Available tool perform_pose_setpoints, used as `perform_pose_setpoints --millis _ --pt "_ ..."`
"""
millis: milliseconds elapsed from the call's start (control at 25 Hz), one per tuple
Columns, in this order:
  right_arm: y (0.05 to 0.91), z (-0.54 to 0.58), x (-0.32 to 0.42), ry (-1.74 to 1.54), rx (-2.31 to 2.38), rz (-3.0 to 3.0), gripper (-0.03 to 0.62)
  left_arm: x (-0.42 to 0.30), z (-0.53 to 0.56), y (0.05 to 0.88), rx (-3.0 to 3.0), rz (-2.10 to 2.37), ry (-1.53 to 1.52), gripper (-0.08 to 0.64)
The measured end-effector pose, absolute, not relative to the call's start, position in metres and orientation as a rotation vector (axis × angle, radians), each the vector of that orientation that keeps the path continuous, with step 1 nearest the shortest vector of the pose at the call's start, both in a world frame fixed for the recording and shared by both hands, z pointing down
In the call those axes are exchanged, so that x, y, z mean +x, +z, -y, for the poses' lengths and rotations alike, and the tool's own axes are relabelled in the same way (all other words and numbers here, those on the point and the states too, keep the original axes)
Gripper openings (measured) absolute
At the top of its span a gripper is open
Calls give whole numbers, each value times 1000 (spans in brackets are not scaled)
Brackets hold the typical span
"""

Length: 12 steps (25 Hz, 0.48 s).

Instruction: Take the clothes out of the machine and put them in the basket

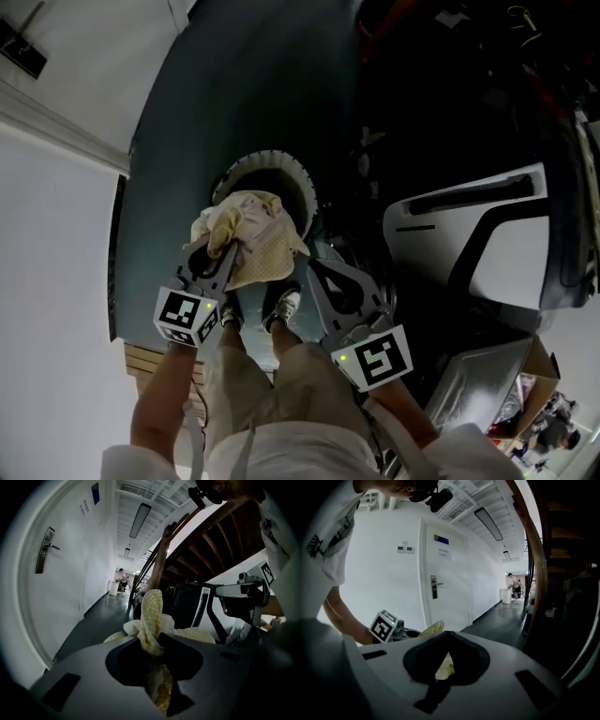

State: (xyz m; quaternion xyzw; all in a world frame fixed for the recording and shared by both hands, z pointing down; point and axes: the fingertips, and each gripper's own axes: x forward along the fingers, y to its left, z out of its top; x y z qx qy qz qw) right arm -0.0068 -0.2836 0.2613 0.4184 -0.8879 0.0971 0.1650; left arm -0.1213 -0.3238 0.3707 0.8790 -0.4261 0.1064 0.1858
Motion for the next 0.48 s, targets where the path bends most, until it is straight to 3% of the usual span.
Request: perform_pose_setpoints --millis 480 --pt "440 299 -28 497 1091 2473 11 -99 368 592 2306 1131 500 94"
